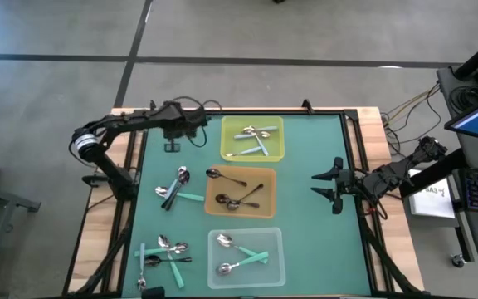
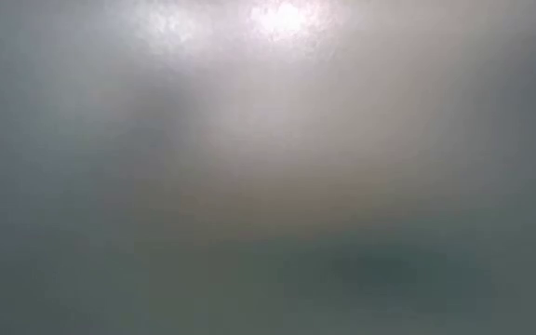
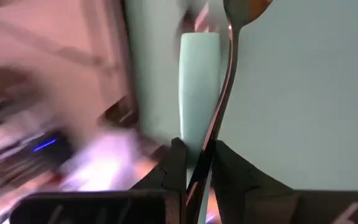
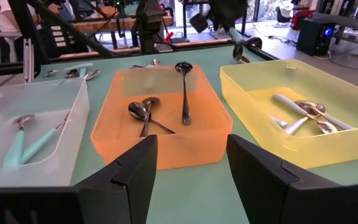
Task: Sort silverware by color (type)
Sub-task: Put the black spoon into the orange bin
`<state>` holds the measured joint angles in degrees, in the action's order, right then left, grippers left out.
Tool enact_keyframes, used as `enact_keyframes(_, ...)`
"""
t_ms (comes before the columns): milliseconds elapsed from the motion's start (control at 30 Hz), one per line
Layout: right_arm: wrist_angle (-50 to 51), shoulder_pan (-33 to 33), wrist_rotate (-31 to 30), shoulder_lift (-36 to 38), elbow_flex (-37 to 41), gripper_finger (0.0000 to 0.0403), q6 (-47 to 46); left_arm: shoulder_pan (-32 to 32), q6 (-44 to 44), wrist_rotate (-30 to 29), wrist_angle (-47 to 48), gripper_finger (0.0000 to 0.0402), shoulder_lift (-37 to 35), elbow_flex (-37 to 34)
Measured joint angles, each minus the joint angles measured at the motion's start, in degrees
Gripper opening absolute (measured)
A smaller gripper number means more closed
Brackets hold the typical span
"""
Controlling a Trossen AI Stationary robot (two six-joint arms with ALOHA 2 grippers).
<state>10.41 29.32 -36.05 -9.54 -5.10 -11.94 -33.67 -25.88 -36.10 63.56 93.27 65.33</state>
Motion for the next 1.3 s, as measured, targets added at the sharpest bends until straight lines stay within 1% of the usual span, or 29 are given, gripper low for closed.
enact_keyframes(33, 0.0, 0.0, 0.0, 0.0, 0.0, 0.0185, 0.0, 0.2, 0.5, 2.8, 0.0, 0.0031, -0.1, 1.4)
enact_keyframes(67, 0.0, 0.0, 0.0, 0.0, 0.0, 0.0185, 0.0, 0.7, 0.7, 2.9, 0.0, 0.0031, -0.1, 2.8)
enact_keyframes(167, 0.0, 0.0, 0.0, 0.0, 0.0, 0.0185, 0.0, 1.8, -1.3, -3.1, 1.4, 0.0031, -0.2, 6.6)
enact_keyframes(200, 0.0, 0.0, 0.0, 0.0, 0.0, 0.0185, 0.0, 1.8, -1.3, -3.0, 2.4, 0.0031, 0.0, 8.1)
enact_keyframes(233, 0.0, 0.0, 0.0, 0.0, 0.0, 0.0185, 0.0, 1.8, -0.4, 0.0, 3.1, 0.0031, 0.0, 9.5)
enact_keyframes(267, 0.0, 0.0, 0.0, 0.0, 0.0, 0.0185, 0.0, 1.5, 1.5, 5.2, 3.3, 0.0031, 0.1, 10.9)
enact_keyframes(333, 0.0, 0.0, 0.0, 0.0, 0.0, 0.0185, 0.0, 0.4, 5.8, 18.5, 3.0, 0.0031, 0.0, 12.4)
enact_keyframes(367, 0.0, 0.0, 0.0, 0.0, 0.0, 0.0185, 0.0, 0.0, 7.4, 23.2, 2.5, 0.0031, 0.0, 12.6)
enact_keyframes(400, 0.0, 0.0, 0.0, 0.0, 0.0, 0.0185, 0.0, -0.3, 8.6, 25.2, 1.9, 0.0031, 0.0, 12.5)
enact_keyframes(433, 0.0, 0.0, 0.0, 0.0, 0.0, 0.0185, 0.0, -0.6, 9.6, 25.1, 1.1, 0.0031, 0.0, 12.3)
enact_keyframes(500, 0.0, 0.0, 0.0, 0.0, 0.0, 0.0185, 0.0, -1.1, 10.4, 22.1, 0.0, 0.0031, 0.0, 10.8)
enact_keyframes(567, 0.0, 0.0, 0.0, 0.0, 0.0, 0.0185, 0.0, -1.8, 10.4, 21.7, 0.1, 0.0031, 0.0, 8.3)
enact_keyframes(633, 0.0, 0.0, 0.0, 0.0, 0.0, 0.0185, 0.0, -2.7, 10.6, 23.8, -1.1, 0.0031, 0.0, 5.1)
enact_keyframes(700, 0.0, 0.0, 0.0, 0.0, 0.0, 0.0185, 0.0, -3.7, 11.2, 27.9, -4.1, 0.0031, 0.0, 1.1)
enact_keyframes(800, 0.0, 0.0, 0.0, 0.0, 0.0, 0.0185, 0.0, -4.7, 12.2, 32.2, -10.8, 0.0031, 0.0, -4.6)
enact_keyframes(933, 0.0, 0.0, 0.0, 0.0, 0.0, 0.0185, 0.0, -5.2, 13.6, 32.6, -18.1, 0.0031, 0.3, -9.4)
enact_keyframes(1100, 0.0, 0.0, 0.0, 0.0, 0.0, 0.0185, 0.0, -6.0, 15.2, 32.5, -22.6, 0.0031, 0.4, -11.2)
enact_keyframes(1167, 0.0, 0.0, 0.0, 0.0, 0.0, 0.0185, 0.0, -6.0, 15.9, 32.5, -22.7, 0.0043, 0.4, -11.3)
enact_keyframes(1300, 0.0, 0.0, 0.0, 0.0, 0.0, 0.0185, 0.0, -6.0, 15.9, 32.3, -22.9, 0.0101, 0.4, -11.4)
